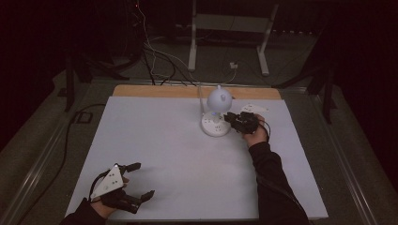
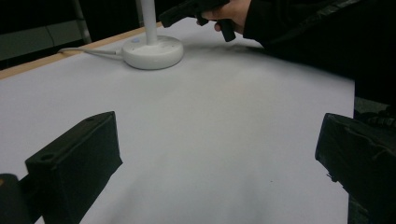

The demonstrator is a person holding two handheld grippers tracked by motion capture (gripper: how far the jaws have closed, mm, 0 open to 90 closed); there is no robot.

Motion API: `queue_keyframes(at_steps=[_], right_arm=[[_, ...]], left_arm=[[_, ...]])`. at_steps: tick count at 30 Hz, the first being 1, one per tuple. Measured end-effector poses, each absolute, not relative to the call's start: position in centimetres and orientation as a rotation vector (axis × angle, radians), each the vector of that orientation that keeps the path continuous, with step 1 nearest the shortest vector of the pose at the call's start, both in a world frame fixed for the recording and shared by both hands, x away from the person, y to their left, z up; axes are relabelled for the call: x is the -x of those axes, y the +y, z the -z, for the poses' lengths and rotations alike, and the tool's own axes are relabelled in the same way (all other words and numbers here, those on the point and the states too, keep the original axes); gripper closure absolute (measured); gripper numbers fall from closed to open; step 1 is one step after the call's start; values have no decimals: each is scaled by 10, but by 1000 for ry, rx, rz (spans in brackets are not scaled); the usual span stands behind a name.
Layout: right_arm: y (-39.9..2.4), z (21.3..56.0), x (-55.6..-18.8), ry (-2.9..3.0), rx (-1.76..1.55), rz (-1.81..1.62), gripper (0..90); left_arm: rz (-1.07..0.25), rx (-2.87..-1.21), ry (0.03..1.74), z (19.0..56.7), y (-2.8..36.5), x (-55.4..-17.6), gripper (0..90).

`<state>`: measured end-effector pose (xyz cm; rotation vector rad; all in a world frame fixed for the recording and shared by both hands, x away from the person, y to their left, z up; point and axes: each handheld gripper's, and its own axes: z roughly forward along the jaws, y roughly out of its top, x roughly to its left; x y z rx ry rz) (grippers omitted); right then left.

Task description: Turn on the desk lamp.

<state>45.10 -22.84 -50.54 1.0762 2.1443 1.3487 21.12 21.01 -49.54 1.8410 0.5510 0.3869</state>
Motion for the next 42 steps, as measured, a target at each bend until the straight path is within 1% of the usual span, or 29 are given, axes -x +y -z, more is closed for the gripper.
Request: queue_keyframes(at_steps=[1, 4, 10, 23, 29, 30, 31, 32, 33, 34, 35, 36, 38, 39, 40, 42], right_arm=[[-228, 505, -451, 2144, -1076, -1349, 766], [-228, 511, -452, 2169, -1096, -1303, 900], [-223, 519, -455, 2204, -1106, -1284, 900], [-224, 523, -455, 2186, -1112, -1313, 900], [-224, 518, -456, 2181, -1128, -1293, 900], [-223, 515, -455, 2164, -1120, -1318, 880], [-223, 515, -455, 2164, -1120, -1318, 880], [-224, 513, -455, 2143, -1115, -1348, 790], [-224, 510, -455, 2130, -1106, -1369, 734], [-225, 507, -456, 2124, -1100, -1401, 646], [-226, 505, -455, 2124, -1083, -1412, 577], [-226, 505, -455, 2124, -1083, -1412, 577], [-226, 500, -453, 2145, -1050, -1409, 422], [-226, 500, -453, 2145, -1050, -1409, 422], [-226, 499, -452, 2141, -1057, -1398, 374], [-227, 497, -451, 2131, -1065, -1394, 327]], left_arm=[[-389, -1842, 550, 495, 210, -211, 5], [-389, -1839, 554, 495, 211, -211, 5], [-387, -1838, 552, 495, 211, -211, 5], [-389, -1841, 551, 495, 211, -211, 5], [-388, -1839, 552, 495, 211, -211, 5], [-387, -1839, 552, 495, 211, -211, 5], [-387, -1840, 552, 496, 211, -211, 5], [-387, -1839, 552, 496, 211, -211, 5], [-387, -1839, 552, 495, 211, -211, 5], [-388, -1839, 552, 495, 211, -211, 5], [-388, -1839, 552, 495, 211, -211, 5], [-388, -1839, 552, 495, 211, -211, 5], [-387, -1839, 552, 495, 211, -211, 5], [-387, -1838, 551, 495, 211, -211, 5], [-388, -1839, 550, 495, 211, -211, 5], [-388, -1839, 550, 495, 210, -211, 5]])
